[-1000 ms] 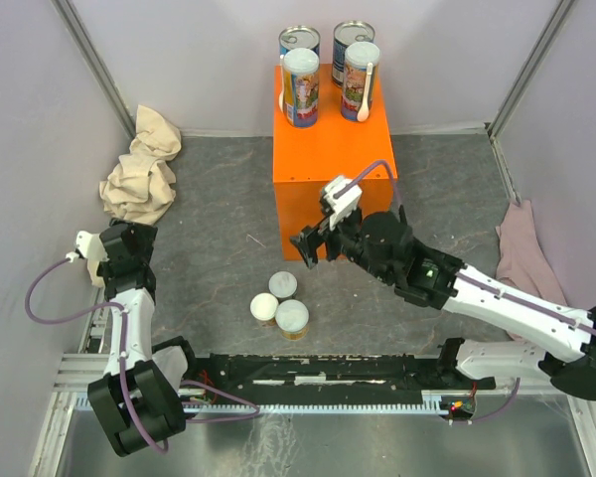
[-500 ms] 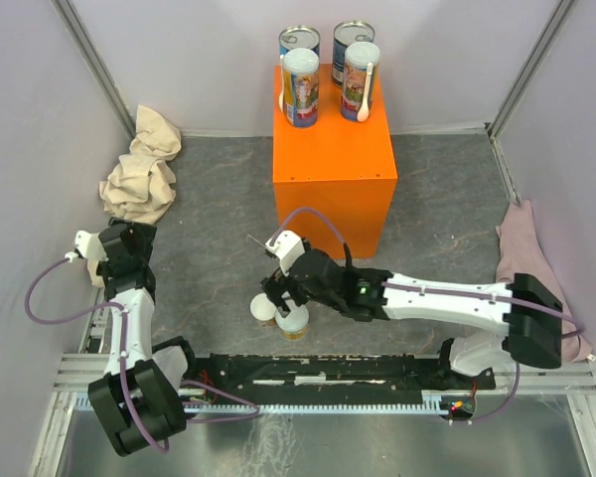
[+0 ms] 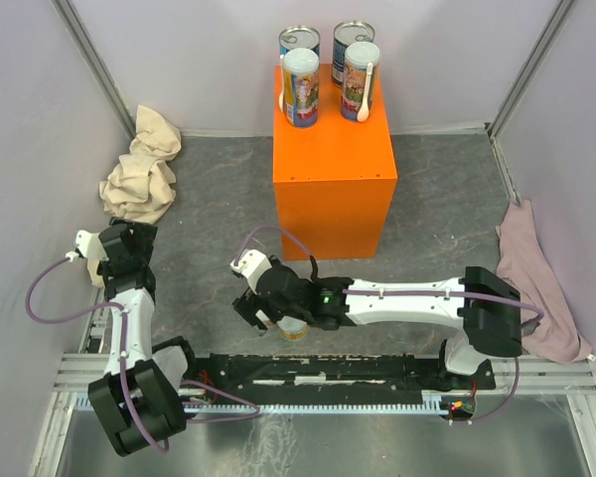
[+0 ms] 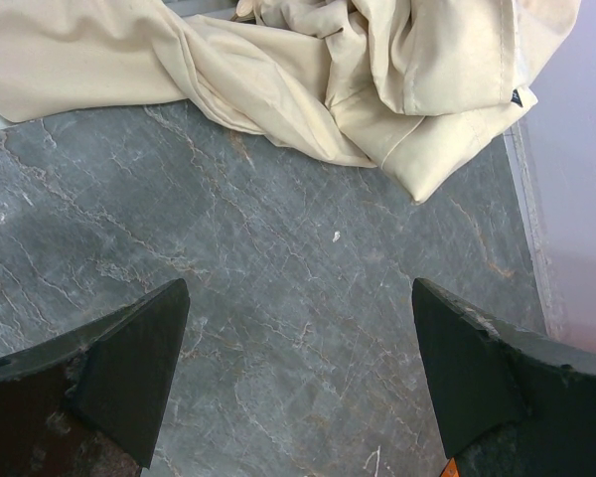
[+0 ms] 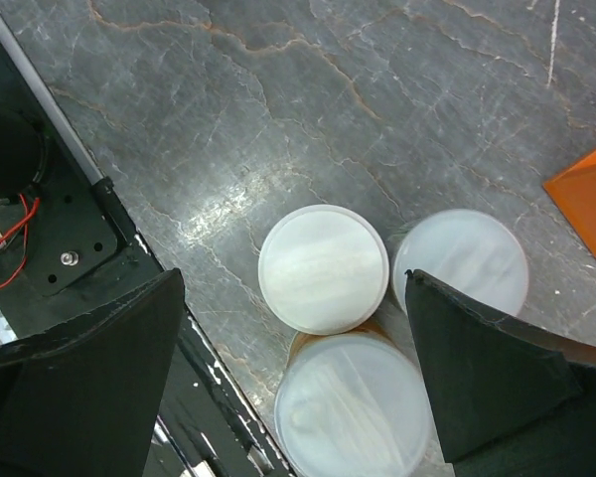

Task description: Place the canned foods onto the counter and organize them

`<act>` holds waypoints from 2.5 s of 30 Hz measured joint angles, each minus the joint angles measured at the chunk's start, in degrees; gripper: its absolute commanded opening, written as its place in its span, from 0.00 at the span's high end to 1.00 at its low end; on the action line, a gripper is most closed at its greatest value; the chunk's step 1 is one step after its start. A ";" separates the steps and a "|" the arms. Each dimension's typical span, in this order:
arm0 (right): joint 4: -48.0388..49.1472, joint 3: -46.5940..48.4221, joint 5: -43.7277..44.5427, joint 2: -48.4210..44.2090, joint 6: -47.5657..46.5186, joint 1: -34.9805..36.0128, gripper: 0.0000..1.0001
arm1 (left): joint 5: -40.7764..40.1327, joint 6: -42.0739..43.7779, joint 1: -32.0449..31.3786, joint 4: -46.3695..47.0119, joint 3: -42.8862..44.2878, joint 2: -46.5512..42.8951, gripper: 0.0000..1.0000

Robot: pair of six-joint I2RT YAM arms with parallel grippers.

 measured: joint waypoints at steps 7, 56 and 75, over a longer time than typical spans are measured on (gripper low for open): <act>-1.90 2.27 0.24 3.76 0.79 0.96 0.00 | 0.02 -0.02 0.00 0.13 -0.07 0.00 0.01; -6.93 5.22 1.51 10.40 4.42 1.36 0.06 | 0.42 -0.07 0.00 0.35 -0.52 0.48 0.01; -4.81 6.64 0.96 13.79 4.57 1.44 0.45 | 0.42 -0.11 0.00 0.37 -0.61 0.74 0.02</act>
